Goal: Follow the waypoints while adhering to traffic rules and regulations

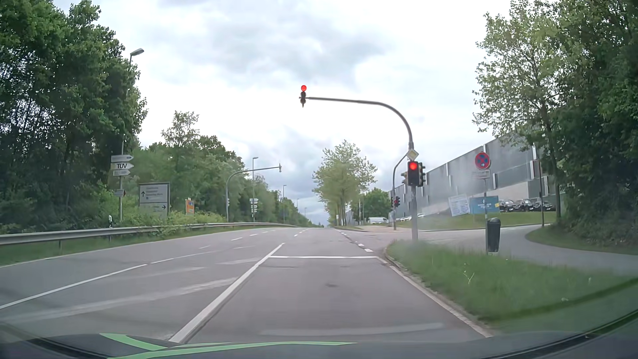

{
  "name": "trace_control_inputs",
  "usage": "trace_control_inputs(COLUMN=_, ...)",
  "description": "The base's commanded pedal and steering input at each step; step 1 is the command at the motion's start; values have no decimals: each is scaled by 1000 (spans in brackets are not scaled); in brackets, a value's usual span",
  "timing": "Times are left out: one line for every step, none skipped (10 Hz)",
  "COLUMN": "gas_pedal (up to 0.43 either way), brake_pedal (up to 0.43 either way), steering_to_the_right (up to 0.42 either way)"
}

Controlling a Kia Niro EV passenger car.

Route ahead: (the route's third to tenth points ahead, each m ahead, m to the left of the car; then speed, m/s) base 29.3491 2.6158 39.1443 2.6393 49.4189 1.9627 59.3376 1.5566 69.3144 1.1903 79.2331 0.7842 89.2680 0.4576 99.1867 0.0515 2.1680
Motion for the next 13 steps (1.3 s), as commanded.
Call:
trace_control_inputs(gas_pedal=0, brake_pedal=0, steering_to_the_right=0)
trace_control_inputs(gas_pedal=0, brake_pedal=0, steering_to_the_right=0)
trace_control_inputs(gas_pedal=0, brake_pedal=0, steering_to_the_right=-1)
trace_control_inputs(gas_pedal=0, brake_pedal=0, steering_to_the_right=0)
trace_control_inputs(gas_pedal=0, brake_pedal=0, steering_to_the_right=0)
trace_control_inputs(gas_pedal=0, brake_pedal=0, steering_to_the_right=0)
trace_control_inputs(gas_pedal=0, brake_pedal=0, steering_to_the_right=0)
trace_control_inputs(gas_pedal=0, brake_pedal=0, steering_to_the_right=0)
trace_control_inputs(gas_pedal=0, brake_pedal=0, steering_to_the_right=0)
trace_control_inputs(gas_pedal=0, brake_pedal=0, steering_to_the_right=0)
trace_control_inputs(gas_pedal=0, brake_pedal=0, steering_to_the_right=0)
trace_control_inputs(gas_pedal=0, brake_pedal=0, steering_to_the_right=0)
trace_control_inputs(gas_pedal=0, brake_pedal=0, steering_to_the_right=0)
